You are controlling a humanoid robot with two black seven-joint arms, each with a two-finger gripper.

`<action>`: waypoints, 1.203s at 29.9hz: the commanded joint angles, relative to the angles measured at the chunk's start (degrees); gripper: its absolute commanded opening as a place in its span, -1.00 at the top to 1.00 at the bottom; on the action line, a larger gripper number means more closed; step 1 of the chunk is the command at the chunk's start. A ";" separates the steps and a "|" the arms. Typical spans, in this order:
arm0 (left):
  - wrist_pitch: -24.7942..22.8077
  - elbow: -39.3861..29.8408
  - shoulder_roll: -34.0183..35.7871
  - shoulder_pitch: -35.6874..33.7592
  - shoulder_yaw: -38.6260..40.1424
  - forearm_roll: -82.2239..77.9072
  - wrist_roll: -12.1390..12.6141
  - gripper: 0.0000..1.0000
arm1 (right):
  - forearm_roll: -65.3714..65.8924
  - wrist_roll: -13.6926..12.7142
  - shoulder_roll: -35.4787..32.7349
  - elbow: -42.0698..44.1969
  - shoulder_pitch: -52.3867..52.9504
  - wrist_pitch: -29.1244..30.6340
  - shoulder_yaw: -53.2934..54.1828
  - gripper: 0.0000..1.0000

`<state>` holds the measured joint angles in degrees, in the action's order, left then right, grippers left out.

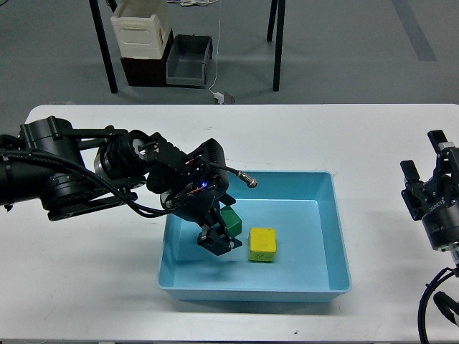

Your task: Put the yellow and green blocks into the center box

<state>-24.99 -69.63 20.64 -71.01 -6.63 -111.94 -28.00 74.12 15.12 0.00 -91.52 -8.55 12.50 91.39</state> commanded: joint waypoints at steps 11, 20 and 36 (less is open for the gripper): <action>0.37 0.37 4.24 11.14 25.41 58.90 0.00 -1.00 | -7.21 -2.72 0.00 0.82 10.21 -0.10 -0.42 -0.99; 5.74 -1.21 4.76 29.34 43.19 88.52 0.00 -1.00 | -32.53 -6.24 0.00 1.96 13.12 0.69 -0.95 -1.00; 12.60 -15.62 0.20 60.71 64.01 123.96 2.77 -1.00 | -57.84 -16.42 0.00 1.70 5.04 0.69 0.19 -1.00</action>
<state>-12.05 -84.08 23.72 -15.97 53.31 8.24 -26.32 21.93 1.50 0.00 -90.03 -2.62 13.21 90.76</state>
